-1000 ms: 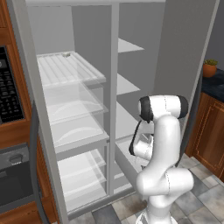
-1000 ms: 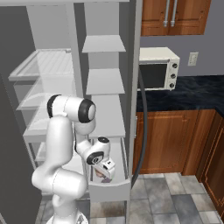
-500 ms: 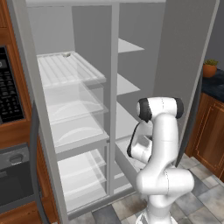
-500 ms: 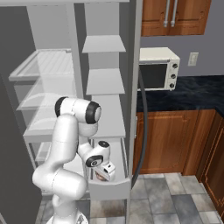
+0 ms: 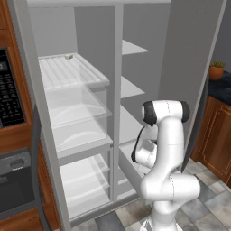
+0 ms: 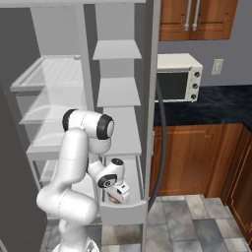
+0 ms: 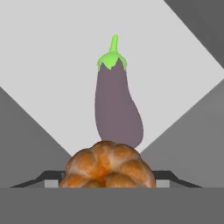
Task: Take the tangerine and eggplant from the fridge shelf and place them in the freezer drawer to begin freezing them.
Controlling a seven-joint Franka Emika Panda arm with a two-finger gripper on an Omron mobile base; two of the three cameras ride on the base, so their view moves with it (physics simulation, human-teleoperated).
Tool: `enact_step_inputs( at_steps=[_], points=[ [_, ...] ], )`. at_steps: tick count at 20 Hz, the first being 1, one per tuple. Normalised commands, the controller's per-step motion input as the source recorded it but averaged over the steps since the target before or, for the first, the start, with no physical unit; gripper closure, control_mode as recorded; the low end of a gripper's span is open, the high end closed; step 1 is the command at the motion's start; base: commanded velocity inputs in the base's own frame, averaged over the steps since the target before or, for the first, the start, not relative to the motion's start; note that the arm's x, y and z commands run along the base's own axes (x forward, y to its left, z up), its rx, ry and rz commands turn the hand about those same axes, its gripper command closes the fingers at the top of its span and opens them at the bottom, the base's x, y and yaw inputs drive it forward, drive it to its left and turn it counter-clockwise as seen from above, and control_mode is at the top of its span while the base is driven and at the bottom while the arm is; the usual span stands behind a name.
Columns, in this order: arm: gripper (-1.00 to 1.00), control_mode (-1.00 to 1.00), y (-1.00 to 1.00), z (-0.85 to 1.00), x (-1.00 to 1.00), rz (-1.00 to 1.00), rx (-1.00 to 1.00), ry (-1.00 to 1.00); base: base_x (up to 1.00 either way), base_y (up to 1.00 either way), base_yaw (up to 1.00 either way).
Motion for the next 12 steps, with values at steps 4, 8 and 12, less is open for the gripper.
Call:
enact_step_inputs(
  at_steps=[4,8,12],
  points=[
    [-1.00,-1.00,0.02,-0.16,-0.26,0.00,0.00,0.00,0.00,0.00,0.00],
    [-1.00,-1.00,0.00,-0.08,-0.17,0.00,0.00,0.00,0.00,0.00,0.00],
    [-1.00,-1.00,0.01,-0.03,-0.08,0.00,0.00,0.00,0.00,0.00,0.00]
  ],
)
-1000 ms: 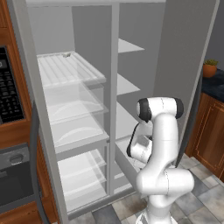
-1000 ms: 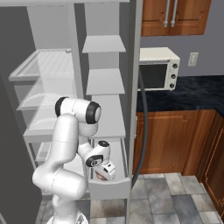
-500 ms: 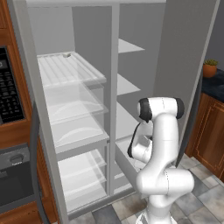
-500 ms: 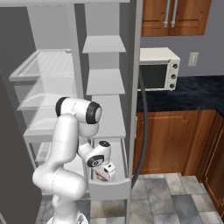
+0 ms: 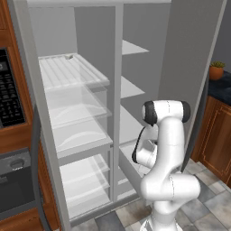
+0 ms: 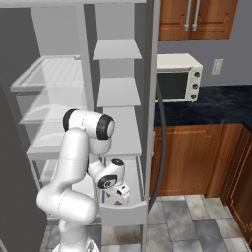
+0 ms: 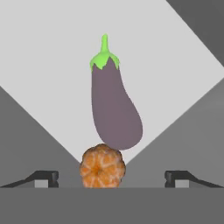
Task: Take the tangerine and eggplant from the fridge shelf and place them in the freezer drawer to begin freezing them.
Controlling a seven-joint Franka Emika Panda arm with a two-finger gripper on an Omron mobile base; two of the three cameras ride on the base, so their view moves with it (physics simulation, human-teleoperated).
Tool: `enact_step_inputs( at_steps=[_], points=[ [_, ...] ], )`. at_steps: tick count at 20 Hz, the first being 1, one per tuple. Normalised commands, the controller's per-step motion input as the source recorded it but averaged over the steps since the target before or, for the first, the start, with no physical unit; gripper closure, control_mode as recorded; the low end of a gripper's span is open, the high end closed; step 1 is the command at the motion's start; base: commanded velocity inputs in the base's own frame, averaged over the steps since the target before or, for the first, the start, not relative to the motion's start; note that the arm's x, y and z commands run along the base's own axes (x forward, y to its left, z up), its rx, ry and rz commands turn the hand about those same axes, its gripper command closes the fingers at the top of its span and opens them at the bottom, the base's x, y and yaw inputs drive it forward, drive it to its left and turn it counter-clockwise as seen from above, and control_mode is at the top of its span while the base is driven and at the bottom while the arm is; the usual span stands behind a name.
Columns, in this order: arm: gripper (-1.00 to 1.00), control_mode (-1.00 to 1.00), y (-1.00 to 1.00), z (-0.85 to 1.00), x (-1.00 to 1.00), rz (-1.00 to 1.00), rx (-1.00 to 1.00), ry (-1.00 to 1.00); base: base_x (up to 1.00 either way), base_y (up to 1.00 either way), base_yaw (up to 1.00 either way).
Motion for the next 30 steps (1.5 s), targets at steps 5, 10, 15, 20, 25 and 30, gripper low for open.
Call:
enact_step_inputs(
  at_steps=[5,10,15,20,25,30],
  points=[
    [-1.00,-1.00,0.00,0.12,-0.18,0.00,0.00,-0.01,0.00,0.00,0.00],
    [-1.00,-1.00,0.01,0.67,-0.15,-0.01,0.00,-0.11,0.00,0.00,0.00],
    [-1.00,-1.00,0.00,0.81,-0.02,0.00,0.00,-0.09,0.00,0.00,0.00],
    [-1.00,-1.00,0.00,0.80,0.00,-0.02,0.00,-0.04,0.00,0.00,0.00],
    [-1.00,-1.00,0.00,0.95,0.00,-0.03,0.00,-0.01,0.00,0.00,0.00],
    [-1.00,-1.00,0.00,0.98,0.00,-0.03,0.00,0.00,0.00,0.00,0.00]
  ],
)
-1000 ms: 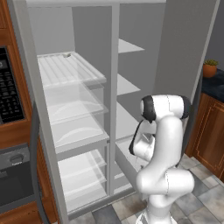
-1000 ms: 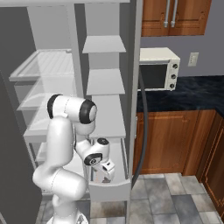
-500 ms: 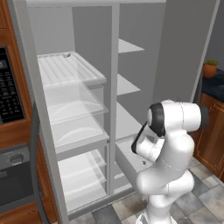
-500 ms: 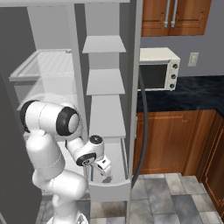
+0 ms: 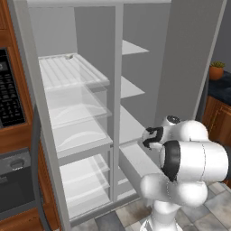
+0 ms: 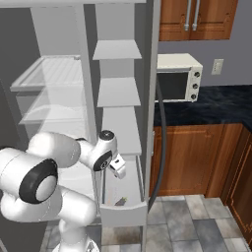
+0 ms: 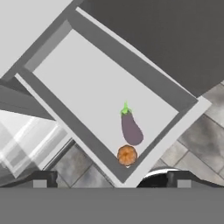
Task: Take the tangerine and eggplant from the fridge shelf and place them in the freezer drawer to begin freezing them.
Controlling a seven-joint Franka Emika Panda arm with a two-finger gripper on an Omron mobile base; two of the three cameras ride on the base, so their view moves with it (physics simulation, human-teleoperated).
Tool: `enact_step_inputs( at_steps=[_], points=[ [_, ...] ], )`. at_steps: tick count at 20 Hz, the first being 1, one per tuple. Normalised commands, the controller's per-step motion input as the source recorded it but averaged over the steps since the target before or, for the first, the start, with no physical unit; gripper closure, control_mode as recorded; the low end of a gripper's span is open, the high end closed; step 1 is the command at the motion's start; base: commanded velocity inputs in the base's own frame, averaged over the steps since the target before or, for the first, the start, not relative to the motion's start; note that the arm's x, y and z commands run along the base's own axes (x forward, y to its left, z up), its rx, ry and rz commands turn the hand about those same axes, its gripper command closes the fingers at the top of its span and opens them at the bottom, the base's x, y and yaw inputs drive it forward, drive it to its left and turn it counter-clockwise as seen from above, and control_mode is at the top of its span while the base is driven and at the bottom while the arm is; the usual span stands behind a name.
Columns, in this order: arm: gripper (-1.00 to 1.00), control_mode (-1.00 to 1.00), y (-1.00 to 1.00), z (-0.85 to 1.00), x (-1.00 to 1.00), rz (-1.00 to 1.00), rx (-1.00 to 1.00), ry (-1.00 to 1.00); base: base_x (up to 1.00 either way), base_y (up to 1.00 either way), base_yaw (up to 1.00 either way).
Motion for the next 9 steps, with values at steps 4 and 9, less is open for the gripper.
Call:
enact_step_inputs(
  at_steps=[4,9],
  points=[
    [-1.00,-1.00,0.00,0.80,-0.07,-0.02,0.00,0.00,0.00,0.00,0.00],
    [-1.00,-1.00,0.00,0.58,-0.27,-0.01,0.00,0.00,0.00,0.00,0.00]
  ],
)
